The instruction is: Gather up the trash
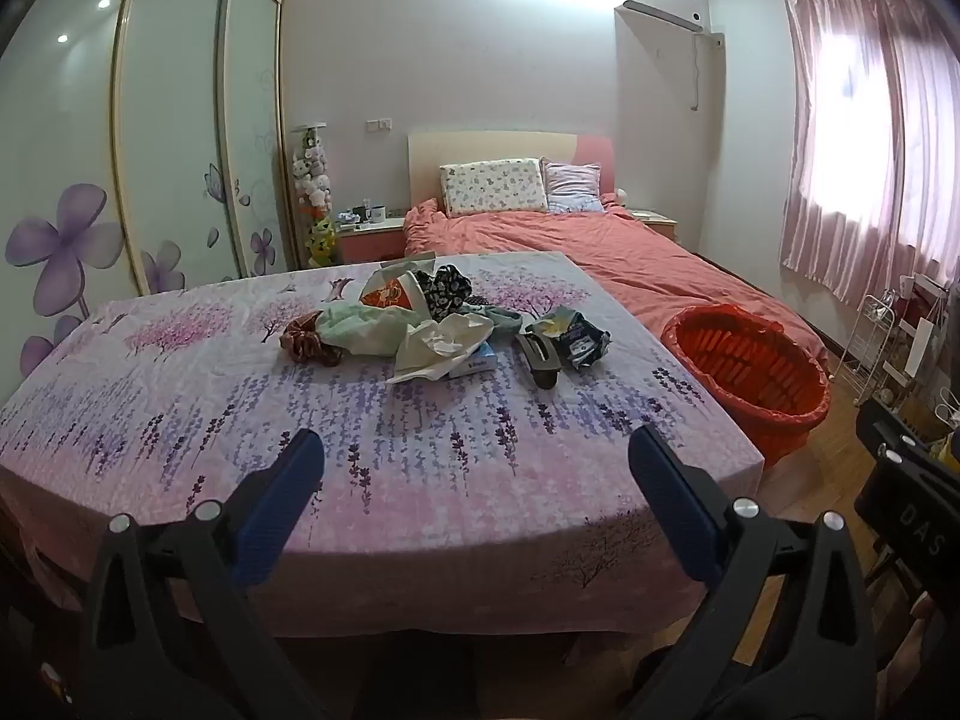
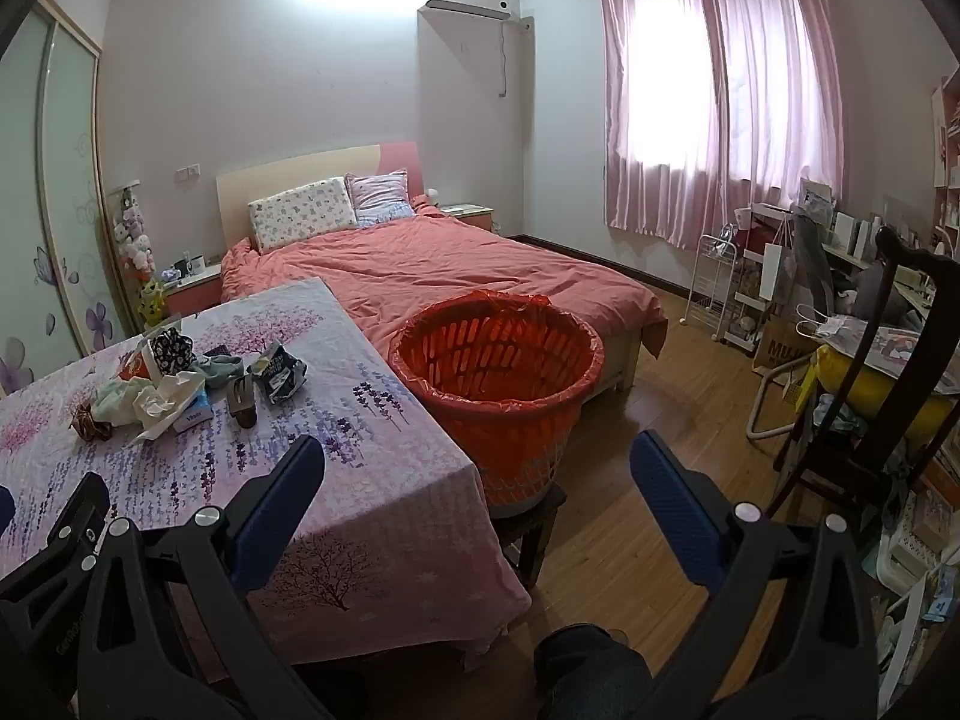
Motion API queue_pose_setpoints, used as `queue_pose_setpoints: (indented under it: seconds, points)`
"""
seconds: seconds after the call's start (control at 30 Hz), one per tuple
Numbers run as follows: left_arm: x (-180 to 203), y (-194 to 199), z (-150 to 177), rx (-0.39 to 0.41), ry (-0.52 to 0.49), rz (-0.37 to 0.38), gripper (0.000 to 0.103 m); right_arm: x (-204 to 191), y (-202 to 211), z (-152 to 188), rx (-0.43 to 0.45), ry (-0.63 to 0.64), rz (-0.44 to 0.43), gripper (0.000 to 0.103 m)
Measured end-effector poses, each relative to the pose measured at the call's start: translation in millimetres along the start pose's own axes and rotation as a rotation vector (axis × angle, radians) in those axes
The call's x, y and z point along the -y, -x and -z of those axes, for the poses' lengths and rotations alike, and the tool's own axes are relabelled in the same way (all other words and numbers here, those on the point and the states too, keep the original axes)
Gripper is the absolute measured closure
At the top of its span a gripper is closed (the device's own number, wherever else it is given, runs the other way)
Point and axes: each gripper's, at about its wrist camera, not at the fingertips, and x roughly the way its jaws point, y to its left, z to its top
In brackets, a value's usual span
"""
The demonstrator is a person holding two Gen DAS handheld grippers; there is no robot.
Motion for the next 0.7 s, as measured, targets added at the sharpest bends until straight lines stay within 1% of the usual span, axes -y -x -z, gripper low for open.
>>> queue_pose_setpoints:
  seconds: [0.7]
  points:
    - [-0.3,-0.3,-0.1,-0.007,0.007,0.005,0.004,-0.5,0.3,-0.4,0.003,0.003,0.001,0.002]
